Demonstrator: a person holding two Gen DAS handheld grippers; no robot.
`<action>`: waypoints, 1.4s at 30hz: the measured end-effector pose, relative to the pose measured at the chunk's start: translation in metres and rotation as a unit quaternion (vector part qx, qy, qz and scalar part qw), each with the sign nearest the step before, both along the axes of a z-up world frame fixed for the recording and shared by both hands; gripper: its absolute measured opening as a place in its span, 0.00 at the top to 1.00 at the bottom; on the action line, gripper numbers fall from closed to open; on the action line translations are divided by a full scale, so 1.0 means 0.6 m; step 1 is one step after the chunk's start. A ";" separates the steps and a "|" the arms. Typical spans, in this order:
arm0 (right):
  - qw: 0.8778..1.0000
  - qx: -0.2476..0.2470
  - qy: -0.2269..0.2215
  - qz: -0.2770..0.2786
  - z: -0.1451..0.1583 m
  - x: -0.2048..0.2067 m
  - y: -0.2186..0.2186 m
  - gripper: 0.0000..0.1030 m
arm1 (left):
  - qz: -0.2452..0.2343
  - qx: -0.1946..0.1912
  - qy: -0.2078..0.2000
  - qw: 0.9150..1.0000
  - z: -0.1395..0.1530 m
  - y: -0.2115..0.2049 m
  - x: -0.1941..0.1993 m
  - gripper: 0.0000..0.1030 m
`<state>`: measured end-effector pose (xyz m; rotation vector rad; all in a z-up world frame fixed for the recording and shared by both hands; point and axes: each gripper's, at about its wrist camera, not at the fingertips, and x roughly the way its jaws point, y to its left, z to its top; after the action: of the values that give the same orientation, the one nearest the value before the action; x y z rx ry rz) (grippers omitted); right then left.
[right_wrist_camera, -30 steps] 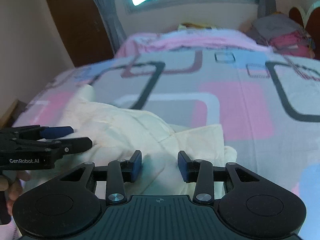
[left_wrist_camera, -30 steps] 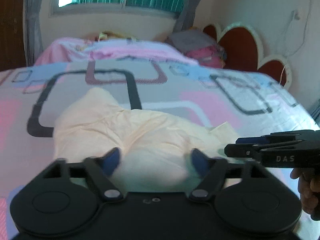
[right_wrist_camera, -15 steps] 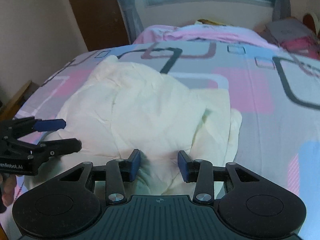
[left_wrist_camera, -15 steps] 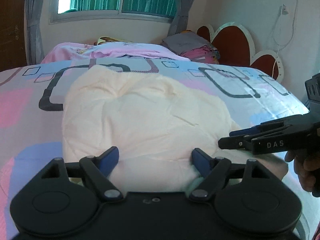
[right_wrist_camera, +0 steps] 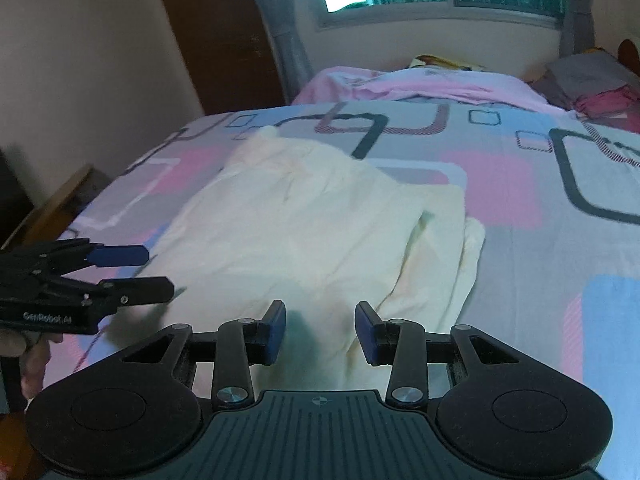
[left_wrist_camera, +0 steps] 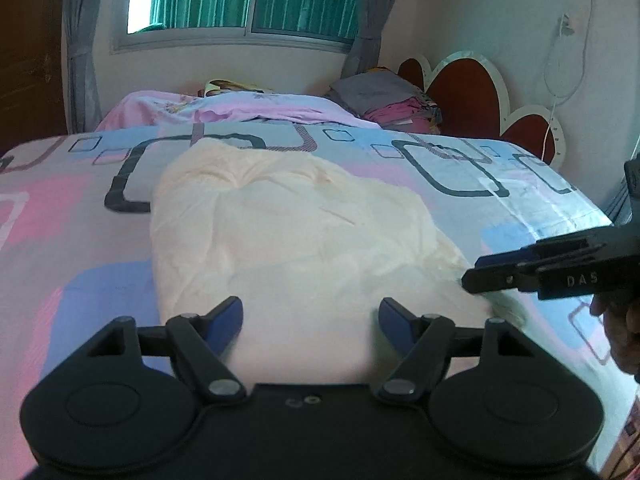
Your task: Fold large clothes
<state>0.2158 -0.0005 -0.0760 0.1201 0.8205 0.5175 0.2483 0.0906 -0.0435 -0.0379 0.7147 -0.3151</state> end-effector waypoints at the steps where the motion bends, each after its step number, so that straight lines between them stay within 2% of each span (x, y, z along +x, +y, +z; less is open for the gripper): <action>1: 1.000 -0.006 0.004 0.004 -0.004 -0.007 0.003 0.62 | 0.002 0.001 0.006 1.000 -0.002 -0.001 -0.005 0.29; 6: 0.999 -0.021 0.040 0.006 -0.039 -0.018 0.006 0.62 | 0.013 0.016 0.026 0.999 -0.028 -0.006 -0.026 0.29; 15: 0.998 -0.020 0.053 0.004 -0.074 -0.017 0.006 0.61 | 0.029 0.045 0.033 0.998 -0.059 -0.009 -0.033 0.28; 20: 0.998 -0.015 0.053 0.001 -0.074 -0.018 0.004 0.61 | 0.043 0.065 0.030 0.997 -0.060 -0.020 -0.039 0.26; 21: 0.998 -0.015 0.053 0.001 -0.073 -0.018 0.003 0.61 | 0.045 0.071 0.029 0.996 -0.059 -0.023 -0.042 0.24; 22: 0.999 -0.016 0.052 0.002 -0.073 -0.018 0.002 0.61 | 0.050 0.081 0.026 0.995 -0.060 -0.027 -0.044 0.10; 23: 0.999 -0.017 0.050 0.003 -0.072 -0.018 0.002 0.61 | 0.076 0.113 0.019 0.990 -0.062 -0.035 -0.048 0.00; 24: 0.999 -0.017 0.048 0.003 -0.072 -0.017 0.002 0.61 | 0.098 0.142 0.005 0.985 -0.065 -0.042 -0.053 0.00; 25: 0.999 -0.015 0.045 0.002 -0.071 -0.019 0.002 0.61 | 0.102 0.150 -0.003 0.983 -0.064 -0.046 -0.059 0.00; 26: 0.999 -0.013 0.045 0.000 -0.071 -0.020 0.001 0.57 | 0.102 0.143 -0.002 0.984 -0.062 -0.049 -0.065 0.00; 27: 0.999 -0.018 0.044 -0.007 -0.070 -0.025 0.001 0.35 | 0.102 0.133 0.000 0.986 -0.058 -0.050 -0.072 0.00; 29: 0.999 -0.027 0.026 -0.020 -0.063 -0.043 -0.001 0.17 | 0.107 0.138 -0.008 0.985 -0.050 -0.059 -0.090 0.00; 31: 0.999 -0.017 0.019 -0.024 -0.053 -0.065 -0.009 0.17 | 0.101 0.142 -0.011 0.985 -0.042 -0.066 -0.106 0.00; 34: 0.999 -0.019 0.002 -0.027 -0.027 -0.113 -0.022 0.17 | 0.100 0.129 -0.016 0.987 -0.018 -0.072 -0.141 0.00; 35: 0.999 -0.021 -0.007 -0.026 -0.016 -0.131 -0.027 0.14 | 0.102 0.125 -0.021 0.987 -0.008 -0.075 -0.156 0.00; 36: 0.999 -0.025 -0.014 -0.028 -0.005 -0.151 -0.031 0.03 | 0.105 0.123 -0.025 0.987 0.002 -0.077 -0.170 0.00; 37: 0.999 -0.028 -0.021 -0.029 0.005 -0.170 -0.036 0.00 | 0.107 0.119 -0.028 0.987 0.010 -0.078 -0.185 0.00; 42: 0.998 -0.036 -0.037 -0.038 0.056 -0.267 -0.059 0.00 | 0.107 0.094 -0.046 0.989 0.052 -0.096 -0.253 0.00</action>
<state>0.0555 -0.0357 -0.0425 0.0656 0.7573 0.4183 0.0966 0.0330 -0.0122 0.0782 0.6404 -0.0430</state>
